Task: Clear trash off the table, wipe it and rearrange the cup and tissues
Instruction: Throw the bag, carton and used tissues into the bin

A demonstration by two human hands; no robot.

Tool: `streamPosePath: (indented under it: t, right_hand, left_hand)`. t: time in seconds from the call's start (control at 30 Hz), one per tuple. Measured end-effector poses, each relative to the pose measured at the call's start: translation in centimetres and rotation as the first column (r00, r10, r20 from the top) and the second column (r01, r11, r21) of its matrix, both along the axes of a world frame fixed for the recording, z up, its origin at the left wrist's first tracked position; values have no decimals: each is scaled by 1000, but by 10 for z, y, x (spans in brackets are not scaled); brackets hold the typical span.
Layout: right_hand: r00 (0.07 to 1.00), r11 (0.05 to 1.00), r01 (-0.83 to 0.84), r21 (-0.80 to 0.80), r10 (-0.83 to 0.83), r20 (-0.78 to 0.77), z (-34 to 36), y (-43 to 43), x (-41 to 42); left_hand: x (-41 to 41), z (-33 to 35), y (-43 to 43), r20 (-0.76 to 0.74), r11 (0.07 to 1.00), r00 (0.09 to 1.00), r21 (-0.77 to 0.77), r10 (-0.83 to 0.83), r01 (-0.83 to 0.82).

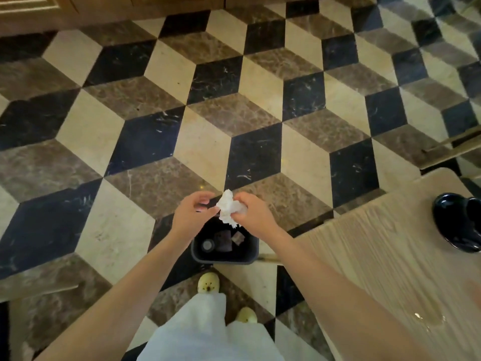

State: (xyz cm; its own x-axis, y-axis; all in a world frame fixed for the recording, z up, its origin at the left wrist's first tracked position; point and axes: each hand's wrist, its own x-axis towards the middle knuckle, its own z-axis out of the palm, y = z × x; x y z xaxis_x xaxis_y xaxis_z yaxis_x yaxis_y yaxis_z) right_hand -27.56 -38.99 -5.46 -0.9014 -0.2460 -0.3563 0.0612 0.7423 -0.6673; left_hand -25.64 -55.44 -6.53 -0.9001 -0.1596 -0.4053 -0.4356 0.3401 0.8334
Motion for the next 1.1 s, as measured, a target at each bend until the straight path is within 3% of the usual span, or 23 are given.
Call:
streamPosePath:
  t: [0.07,0.13,0.27,0.4,0.67,0.83,1.1]
  right_hand:
    - [998,996,-66,52,65,8,-16,-6,-10]
    - [994,990,-110,85,107,34,-35,-11,-18]
    - [993,995,-40,91,29,115,-81,-15,-26]
    - [982,988,27,152,-55,183,-140,-13,-24]
    - [938,945,-85,317,-32,346,-242,-18,-12]
    - [881,926,-191,325,16,473,-261,-5,-14]
    - [881,919,-201,338,19,473,-239,13,-20]
  left_hand:
    - [-10,-19,0,-49,985,985,-59,-164,161]
    - [-19,-40,0,-3,969,970,-47,-243,242]
    - [-33,-92,4,160,982,969,20,-189,188]
    - [-43,-159,15,227,955,935,-56,-273,292]
    - [-28,-274,20,410,915,853,-95,-324,393]
    - [-18,-297,7,510,932,823,-102,-251,348]
    - [-34,-273,8,538,827,753,-169,-379,537]
